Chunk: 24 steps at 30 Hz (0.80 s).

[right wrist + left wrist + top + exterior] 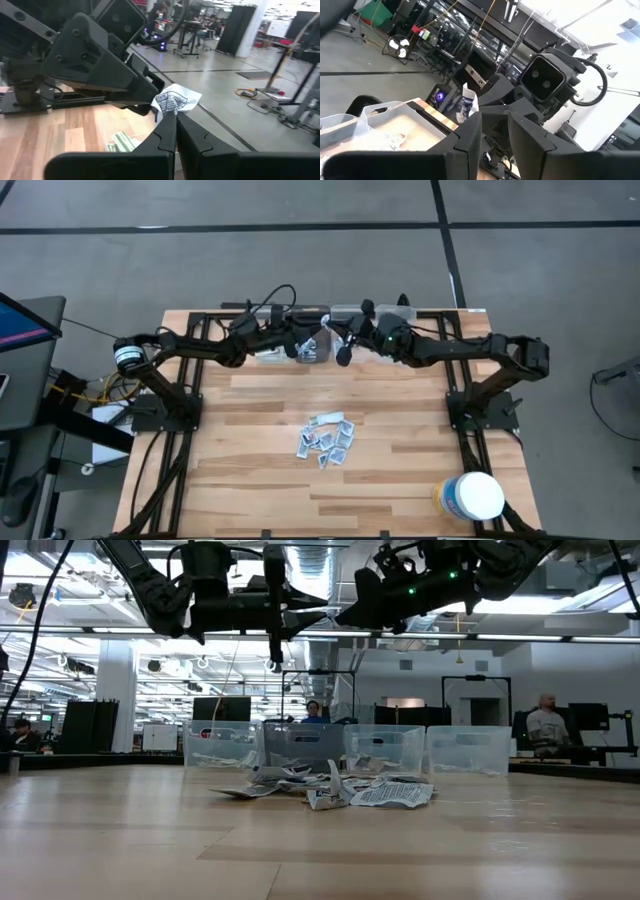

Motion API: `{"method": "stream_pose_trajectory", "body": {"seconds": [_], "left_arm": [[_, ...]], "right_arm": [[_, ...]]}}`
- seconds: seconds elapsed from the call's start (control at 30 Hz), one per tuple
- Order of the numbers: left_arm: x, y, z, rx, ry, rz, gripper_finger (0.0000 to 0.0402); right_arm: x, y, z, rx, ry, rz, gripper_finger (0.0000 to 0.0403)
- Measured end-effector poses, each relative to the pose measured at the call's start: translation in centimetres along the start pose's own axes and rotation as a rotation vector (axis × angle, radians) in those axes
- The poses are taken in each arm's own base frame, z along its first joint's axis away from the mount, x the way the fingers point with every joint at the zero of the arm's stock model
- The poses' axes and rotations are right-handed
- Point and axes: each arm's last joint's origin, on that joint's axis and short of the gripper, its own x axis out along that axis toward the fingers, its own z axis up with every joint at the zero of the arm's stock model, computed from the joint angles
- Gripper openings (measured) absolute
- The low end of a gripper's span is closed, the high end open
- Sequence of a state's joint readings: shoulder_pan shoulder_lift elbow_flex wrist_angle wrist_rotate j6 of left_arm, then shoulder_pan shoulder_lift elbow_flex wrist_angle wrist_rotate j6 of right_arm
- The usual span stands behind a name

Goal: Pick & Place First Aid Supplies
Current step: Put the alcohol pad into the transparent gray bin

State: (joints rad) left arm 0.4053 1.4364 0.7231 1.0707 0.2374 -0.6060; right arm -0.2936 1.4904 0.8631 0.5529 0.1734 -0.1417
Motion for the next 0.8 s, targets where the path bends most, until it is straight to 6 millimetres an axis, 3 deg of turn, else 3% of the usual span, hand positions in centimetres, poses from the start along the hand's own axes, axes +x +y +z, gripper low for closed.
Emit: {"method": "stream_pose_trajectory", "body": {"seconds": [0.3,0.8], "left_arm": [[-0.4,0.2,-0.5,0.016,0.020,0.010,0.0097],[-0.1,-1.1,-1.2,-0.020,0.028,-0.039,0.0097]], "right_arm": [[-1.0,1.2,1.2,-0.067,-0.027,0.028,0.0001],[-0.8,1.3,0.2,-0.096,0.065,0.000,0.0001]]}}
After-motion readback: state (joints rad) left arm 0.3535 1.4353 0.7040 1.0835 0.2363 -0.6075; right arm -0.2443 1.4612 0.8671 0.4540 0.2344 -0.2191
